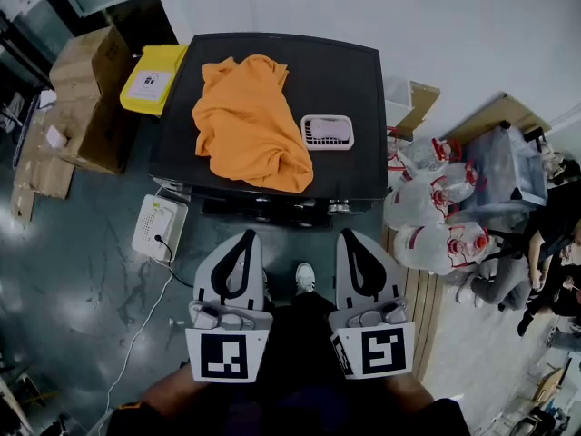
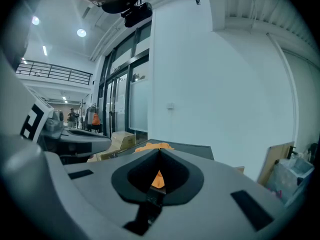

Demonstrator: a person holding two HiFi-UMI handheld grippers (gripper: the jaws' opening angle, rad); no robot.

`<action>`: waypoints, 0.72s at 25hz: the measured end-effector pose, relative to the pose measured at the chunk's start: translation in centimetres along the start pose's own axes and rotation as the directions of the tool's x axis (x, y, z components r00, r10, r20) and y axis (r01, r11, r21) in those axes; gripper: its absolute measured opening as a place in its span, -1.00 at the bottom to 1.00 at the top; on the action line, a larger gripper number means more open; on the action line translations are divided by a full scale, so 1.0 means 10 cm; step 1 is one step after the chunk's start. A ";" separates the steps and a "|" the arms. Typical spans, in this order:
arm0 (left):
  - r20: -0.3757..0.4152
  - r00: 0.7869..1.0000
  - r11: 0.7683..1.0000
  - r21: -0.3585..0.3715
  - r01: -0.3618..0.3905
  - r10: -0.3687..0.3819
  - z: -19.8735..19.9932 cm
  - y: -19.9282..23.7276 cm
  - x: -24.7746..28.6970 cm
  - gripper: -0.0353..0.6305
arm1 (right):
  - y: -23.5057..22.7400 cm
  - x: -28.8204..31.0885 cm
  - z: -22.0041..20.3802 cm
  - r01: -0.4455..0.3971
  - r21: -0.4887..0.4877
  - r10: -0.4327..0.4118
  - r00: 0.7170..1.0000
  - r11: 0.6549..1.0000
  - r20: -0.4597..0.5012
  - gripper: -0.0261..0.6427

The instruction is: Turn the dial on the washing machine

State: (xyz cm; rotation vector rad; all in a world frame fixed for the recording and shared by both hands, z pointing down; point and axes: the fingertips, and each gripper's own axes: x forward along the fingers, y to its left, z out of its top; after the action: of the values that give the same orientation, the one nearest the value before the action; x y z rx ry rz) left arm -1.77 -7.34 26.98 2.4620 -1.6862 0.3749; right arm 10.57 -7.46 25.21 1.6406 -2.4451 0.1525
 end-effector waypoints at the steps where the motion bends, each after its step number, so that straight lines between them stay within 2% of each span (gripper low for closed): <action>1: 0.000 1.000 1.000 0.002 0.001 -0.001 0.00 0.00 0.00 -0.86 | 0.00 0.00 -0.01 0.000 0.002 0.000 1.000 1.000 -0.002 -0.87; 8: -0.016 1.000 1.000 -0.004 0.024 -0.024 -0.05 -0.06 0.02 -0.86 | -0.01 0.04 -0.09 -0.006 0.005 0.006 0.999 1.000 -0.039 -0.88; 18: -0.010 1.000 1.000 0.005 0.026 -0.026 -0.01 -0.03 0.08 -0.86 | -0.02 0.10 -0.06 -0.009 0.001 0.009 0.999 1.000 -0.033 -0.88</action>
State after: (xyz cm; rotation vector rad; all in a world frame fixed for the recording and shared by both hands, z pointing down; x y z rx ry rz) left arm -1.26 -7.92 27.26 2.4789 -1.6492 0.3889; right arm 10.50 -8.30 26.04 1.6149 -2.4290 0.1804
